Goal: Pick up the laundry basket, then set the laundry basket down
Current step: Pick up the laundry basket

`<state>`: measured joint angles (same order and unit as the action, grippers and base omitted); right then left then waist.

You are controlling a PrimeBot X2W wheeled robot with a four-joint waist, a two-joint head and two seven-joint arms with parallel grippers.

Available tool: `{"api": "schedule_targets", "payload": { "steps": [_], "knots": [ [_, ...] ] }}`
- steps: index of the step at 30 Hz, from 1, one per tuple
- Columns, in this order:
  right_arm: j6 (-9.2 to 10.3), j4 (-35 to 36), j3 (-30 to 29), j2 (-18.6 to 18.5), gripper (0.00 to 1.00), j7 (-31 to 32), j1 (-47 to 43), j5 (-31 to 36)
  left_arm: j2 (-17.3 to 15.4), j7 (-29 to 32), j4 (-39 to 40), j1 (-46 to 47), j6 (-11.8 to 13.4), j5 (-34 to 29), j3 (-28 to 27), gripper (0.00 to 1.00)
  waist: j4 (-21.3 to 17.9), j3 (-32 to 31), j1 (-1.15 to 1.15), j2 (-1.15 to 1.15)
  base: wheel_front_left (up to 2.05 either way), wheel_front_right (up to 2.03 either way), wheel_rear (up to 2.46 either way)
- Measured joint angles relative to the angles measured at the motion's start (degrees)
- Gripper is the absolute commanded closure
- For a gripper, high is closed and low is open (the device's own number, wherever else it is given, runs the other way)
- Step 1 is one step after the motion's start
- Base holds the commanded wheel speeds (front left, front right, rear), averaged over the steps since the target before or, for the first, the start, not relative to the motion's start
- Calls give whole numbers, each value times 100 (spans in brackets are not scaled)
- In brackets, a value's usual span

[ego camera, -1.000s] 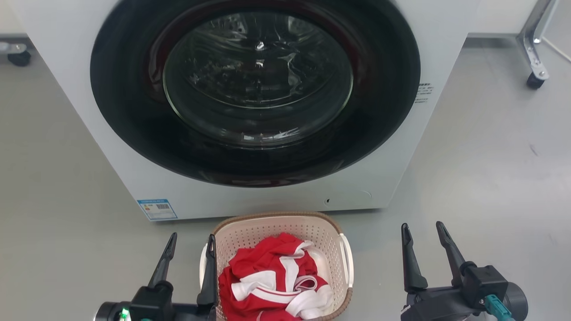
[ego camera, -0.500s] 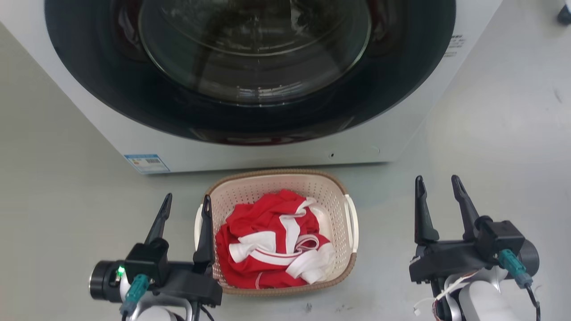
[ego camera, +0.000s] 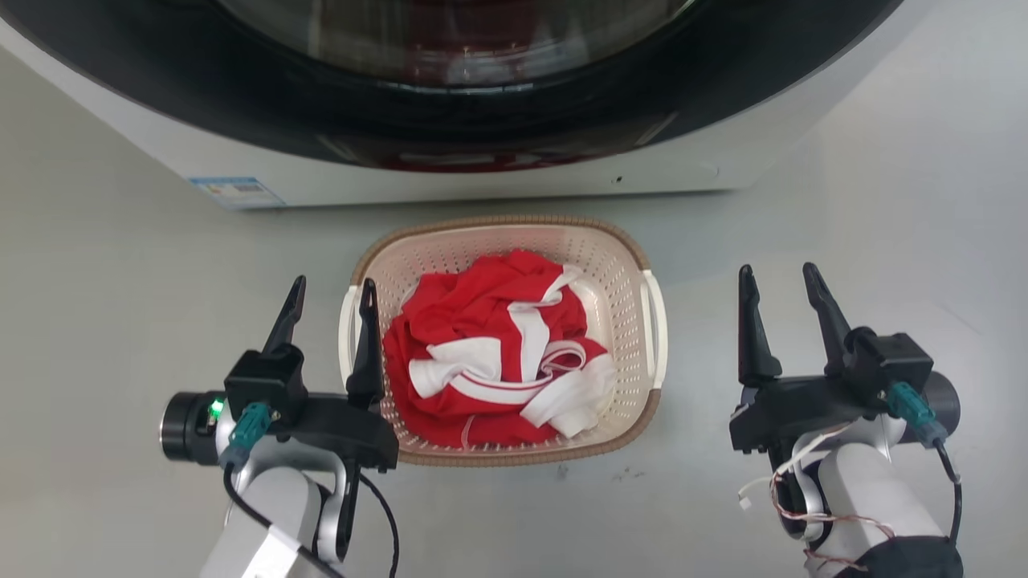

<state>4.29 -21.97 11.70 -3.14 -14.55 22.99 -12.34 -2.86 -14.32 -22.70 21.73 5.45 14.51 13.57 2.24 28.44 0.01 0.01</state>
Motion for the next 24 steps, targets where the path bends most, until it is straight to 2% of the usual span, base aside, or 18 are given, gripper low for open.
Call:
{"api": "schedule_targets", "payload": {
  "steps": [14, 24],
  "knots": [
    [-34, -792, 121, -23, 0, -15, 1149, -1, 66, 0, -978, 1032, -44, 56, 37, 0, 187, 1202, 0, 0, 0, 0, 0],
    [-44, -1200, 259, -44, 0, -15, 1613, -144, 85, 0, -1549, 1595, -44, 77, 44, 0, 241, 1917, 0, 0, 0, 0, 0]
  ]
}}
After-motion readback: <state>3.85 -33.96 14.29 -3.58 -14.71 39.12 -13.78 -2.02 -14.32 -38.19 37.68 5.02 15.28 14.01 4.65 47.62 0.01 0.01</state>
